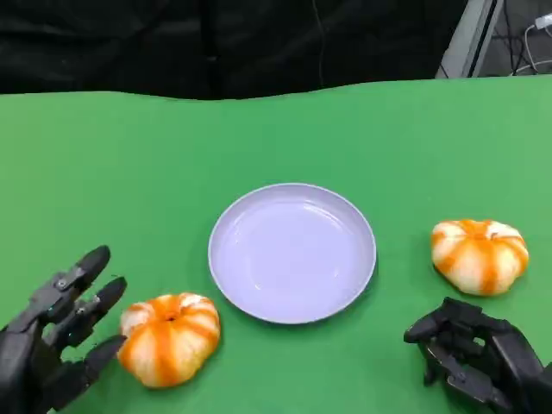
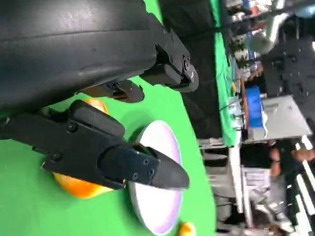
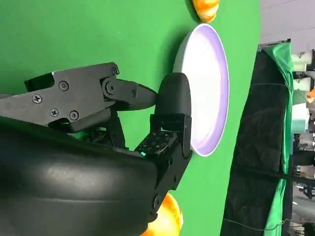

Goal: Grasp the bread from the table and place it into the plate.

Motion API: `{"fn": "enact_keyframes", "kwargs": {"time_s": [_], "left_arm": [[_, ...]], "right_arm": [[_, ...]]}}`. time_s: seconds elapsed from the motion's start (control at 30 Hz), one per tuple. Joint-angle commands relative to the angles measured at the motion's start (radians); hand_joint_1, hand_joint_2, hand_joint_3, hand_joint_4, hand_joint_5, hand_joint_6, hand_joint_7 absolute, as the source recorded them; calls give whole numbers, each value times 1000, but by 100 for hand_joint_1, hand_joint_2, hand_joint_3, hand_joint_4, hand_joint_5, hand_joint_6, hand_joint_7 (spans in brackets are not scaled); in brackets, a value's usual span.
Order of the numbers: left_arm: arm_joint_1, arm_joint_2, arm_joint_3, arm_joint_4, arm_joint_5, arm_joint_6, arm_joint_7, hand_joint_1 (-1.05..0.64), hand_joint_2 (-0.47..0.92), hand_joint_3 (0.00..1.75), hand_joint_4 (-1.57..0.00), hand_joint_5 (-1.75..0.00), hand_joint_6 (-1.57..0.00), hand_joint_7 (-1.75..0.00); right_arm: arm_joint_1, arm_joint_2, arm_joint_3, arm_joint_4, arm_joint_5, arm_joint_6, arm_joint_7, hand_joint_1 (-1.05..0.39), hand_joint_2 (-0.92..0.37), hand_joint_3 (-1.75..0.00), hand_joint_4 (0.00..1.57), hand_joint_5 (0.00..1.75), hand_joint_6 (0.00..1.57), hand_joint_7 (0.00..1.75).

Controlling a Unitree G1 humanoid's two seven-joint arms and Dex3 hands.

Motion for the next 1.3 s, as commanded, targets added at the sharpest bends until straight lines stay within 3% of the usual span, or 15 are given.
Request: {"fn": "enact_keyframes", "kwargs": {"time_s": [0.03,0.33,0.8,0.9,1.1,1.3], "left_arm": [[13,31,-17,-5,6,-17,38,-88,92,6,-40,0,-35,-1],[63,108,-113,-146,239,18,192,-90,92,8,-29,0,-30,0],[81,138,-167,-181,240,47,253,-89,92,7,-29,0,-30,0],[81,194,-237,-292,444,189,280,-93,92,10,-32,-1,-33,-1],[66,231,-332,-404,607,405,286,-98,92,19,-33,-1,-32,0],[24,252,-419,-419,704,537,292,-94,92,25,-31,-1,-32,0]], "right_arm": [[7,-10,1,13,-3,1,-8,-27,-92,-46,66,175,74,108],[8,-6,2,11,-7,-1,-14,-27,-92,-46,66,174,75,108],[8,-6,2,10,-9,0,-17,-27,-92,-46,65,174,75,108],[7,-7,1,10,-8,-1,-14,-27,-92,-45,66,174,75,108],[5,-5,1,11,-7,3,-14,-27,-92,-45,66,175,75,108],[5,-3,1,13,-7,-1,-17,-27,-92,-45,65,174,75,107]]}}
